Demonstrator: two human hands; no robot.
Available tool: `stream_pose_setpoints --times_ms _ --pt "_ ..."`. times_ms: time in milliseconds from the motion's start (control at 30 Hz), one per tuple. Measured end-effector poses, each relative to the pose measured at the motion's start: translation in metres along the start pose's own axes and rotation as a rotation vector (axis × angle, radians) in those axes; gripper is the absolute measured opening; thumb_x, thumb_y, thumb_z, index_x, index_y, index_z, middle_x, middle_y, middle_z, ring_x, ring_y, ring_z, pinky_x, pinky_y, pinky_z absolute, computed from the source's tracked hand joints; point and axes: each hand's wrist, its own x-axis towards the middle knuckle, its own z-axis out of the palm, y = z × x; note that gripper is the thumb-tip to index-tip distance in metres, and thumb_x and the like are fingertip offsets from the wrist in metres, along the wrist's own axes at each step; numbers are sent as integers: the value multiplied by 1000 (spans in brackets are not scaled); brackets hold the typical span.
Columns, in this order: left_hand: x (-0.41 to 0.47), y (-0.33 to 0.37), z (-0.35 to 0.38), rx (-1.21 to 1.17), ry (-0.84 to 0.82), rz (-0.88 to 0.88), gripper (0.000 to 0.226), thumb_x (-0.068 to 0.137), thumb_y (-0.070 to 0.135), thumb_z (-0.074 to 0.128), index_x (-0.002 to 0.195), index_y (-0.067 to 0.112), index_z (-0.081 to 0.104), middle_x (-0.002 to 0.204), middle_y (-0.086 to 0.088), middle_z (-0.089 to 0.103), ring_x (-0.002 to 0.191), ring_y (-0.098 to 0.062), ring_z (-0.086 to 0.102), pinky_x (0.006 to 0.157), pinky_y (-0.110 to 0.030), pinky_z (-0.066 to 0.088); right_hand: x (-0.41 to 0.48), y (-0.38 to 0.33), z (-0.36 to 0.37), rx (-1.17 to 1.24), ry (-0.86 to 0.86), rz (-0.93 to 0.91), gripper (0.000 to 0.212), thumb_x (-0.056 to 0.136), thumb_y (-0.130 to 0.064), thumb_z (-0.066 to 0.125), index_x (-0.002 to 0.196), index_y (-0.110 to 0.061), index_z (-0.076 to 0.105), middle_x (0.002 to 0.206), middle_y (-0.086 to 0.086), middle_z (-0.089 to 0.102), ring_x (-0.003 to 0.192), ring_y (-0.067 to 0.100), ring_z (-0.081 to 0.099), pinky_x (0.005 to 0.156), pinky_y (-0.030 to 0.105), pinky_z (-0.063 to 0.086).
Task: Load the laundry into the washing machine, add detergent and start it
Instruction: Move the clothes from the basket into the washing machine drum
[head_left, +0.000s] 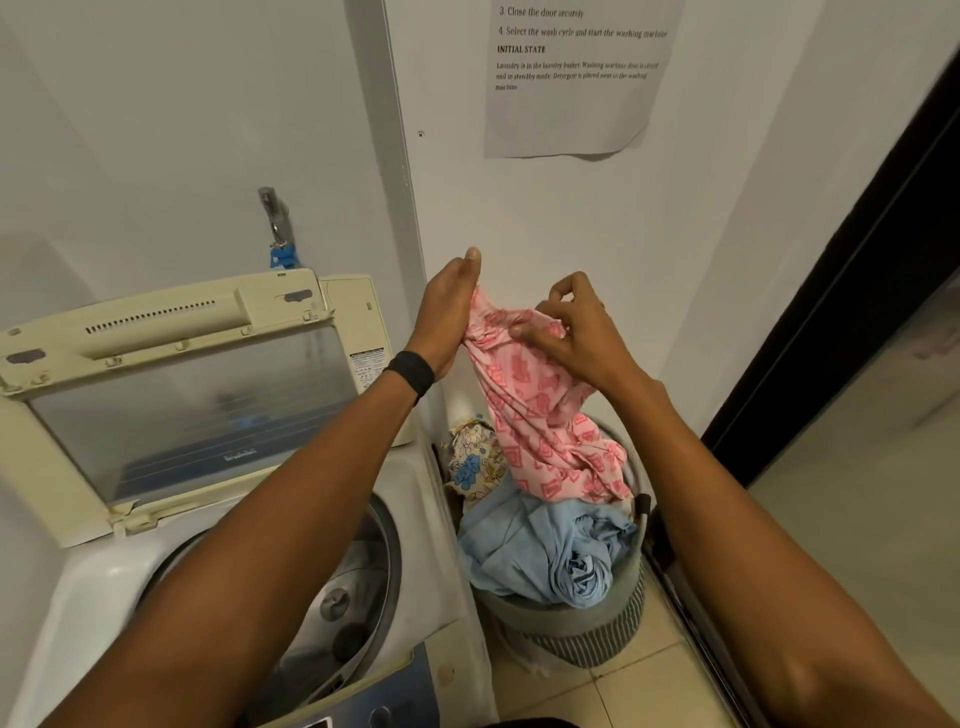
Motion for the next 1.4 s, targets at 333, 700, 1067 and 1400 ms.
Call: stream_pose_setpoints --times_ms 333,700,1067,1400 --pt "-11 -21 2 409 -311 160 39 93 43 72 112 9 63 99 -4 70 81 -8 66 73 -22 54 7 -24 2 -27 45 77 24 85 -50 52 78 -27 49 72 -6 59 72 25 59 61 36 40" --pt "-2 -30 -6 301 -57 183 29 95 33 73 96 11 54 89 -6 66 78 -15 64 70 -31 54 -3 5 -16 58 -73 85 32 96 -54 62 91 -23 59 83 -8 71 80 14 71 62 33 54" --pt "-3 -25 8 283 -130 281 42 92 21 78 124 6 54 111 1 65 96 -2 65 83 -21 54 1 -4 -16 144 156 -1 15 95 -38 65 105 -27 65 100 -12 71 91 12 65 80 40 54" --pt "-9 -30 16 203 -51 186 27 101 31 64 104 7 53 90 -2 66 78 -8 65 72 -22 51 9 -24 7 264 -106 -33 27 92 -22 68 117 -13 71 111 -1 75 99 15 69 89 39 56"
